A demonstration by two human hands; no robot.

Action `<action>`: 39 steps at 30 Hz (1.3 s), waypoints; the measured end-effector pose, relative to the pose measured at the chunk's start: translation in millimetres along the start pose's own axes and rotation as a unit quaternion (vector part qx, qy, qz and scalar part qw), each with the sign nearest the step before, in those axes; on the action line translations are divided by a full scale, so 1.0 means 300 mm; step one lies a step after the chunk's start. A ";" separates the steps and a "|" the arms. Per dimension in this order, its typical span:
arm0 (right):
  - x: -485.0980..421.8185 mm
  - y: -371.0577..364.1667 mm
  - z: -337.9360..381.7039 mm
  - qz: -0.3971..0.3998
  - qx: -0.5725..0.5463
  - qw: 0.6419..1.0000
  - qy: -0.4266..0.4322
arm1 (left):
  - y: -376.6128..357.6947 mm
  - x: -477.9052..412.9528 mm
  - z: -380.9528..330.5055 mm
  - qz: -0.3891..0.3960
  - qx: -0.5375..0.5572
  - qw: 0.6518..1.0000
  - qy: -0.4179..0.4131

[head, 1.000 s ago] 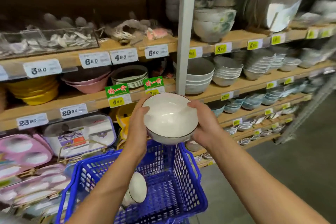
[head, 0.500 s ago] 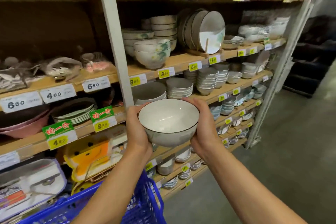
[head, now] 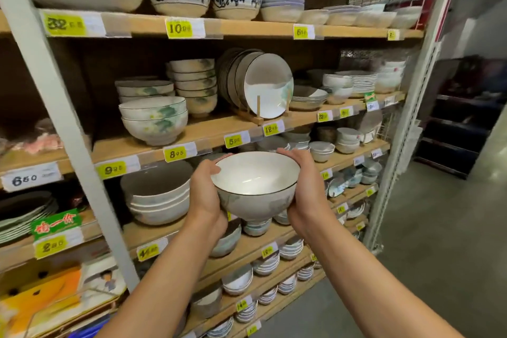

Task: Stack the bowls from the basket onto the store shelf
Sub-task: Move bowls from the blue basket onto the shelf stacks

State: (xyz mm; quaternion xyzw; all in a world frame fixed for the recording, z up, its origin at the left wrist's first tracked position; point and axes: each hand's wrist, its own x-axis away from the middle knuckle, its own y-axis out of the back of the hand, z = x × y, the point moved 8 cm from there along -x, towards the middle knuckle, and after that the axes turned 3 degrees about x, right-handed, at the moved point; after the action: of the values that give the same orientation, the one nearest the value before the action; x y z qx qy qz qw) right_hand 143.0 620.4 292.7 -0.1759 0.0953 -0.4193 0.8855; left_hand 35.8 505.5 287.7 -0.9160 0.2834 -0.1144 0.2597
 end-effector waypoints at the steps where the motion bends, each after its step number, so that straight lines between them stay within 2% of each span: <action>1: -0.023 0.005 0.004 0.006 -0.004 1.000 -0.001 | -0.010 -0.017 0.002 -0.006 0.000 1.000 0.004; 10: -0.312 -0.045 0.019 0.024 0.002 1.000 -0.013 | -0.072 -0.272 -0.022 -0.032 0.006 0.999 0.014; 17: -0.568 -0.160 0.025 0.036 -0.010 0.999 -0.005 | -0.079 -0.519 -0.109 -0.050 0.027 0.998 -0.033; 23: -0.728 -0.219 -0.007 0.020 -0.029 0.999 -0.040 | -0.087 -0.649 -0.158 -0.066 0.036 0.995 -0.065; 27: -0.795 -0.250 -0.011 0.022 -0.016 0.999 -0.036 | -0.070 -0.713 -0.175 -0.120 0.049 0.986 -0.102; 32: -0.828 -0.270 -0.059 0.072 0.067 0.995 0.020 | -0.052 -0.758 -0.171 -0.192 0.074 0.966 -0.159; 36: -0.797 -0.289 -0.081 0.141 0.130 0.976 0.100 | -0.048 -0.768 -0.188 -0.230 0.049 0.946 -0.222; 39: -0.807 -0.320 -0.096 0.179 0.167 0.961 0.128 | -0.037 -0.786 -0.177 -0.261 0.039 0.934 -0.241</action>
State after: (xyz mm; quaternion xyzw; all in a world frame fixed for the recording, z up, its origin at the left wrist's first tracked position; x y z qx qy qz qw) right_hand -86.8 745.5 308.7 0.0497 0.1662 -0.2832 0.9433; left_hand -169.8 628.0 323.6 -0.9469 -0.0412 0.0349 0.3170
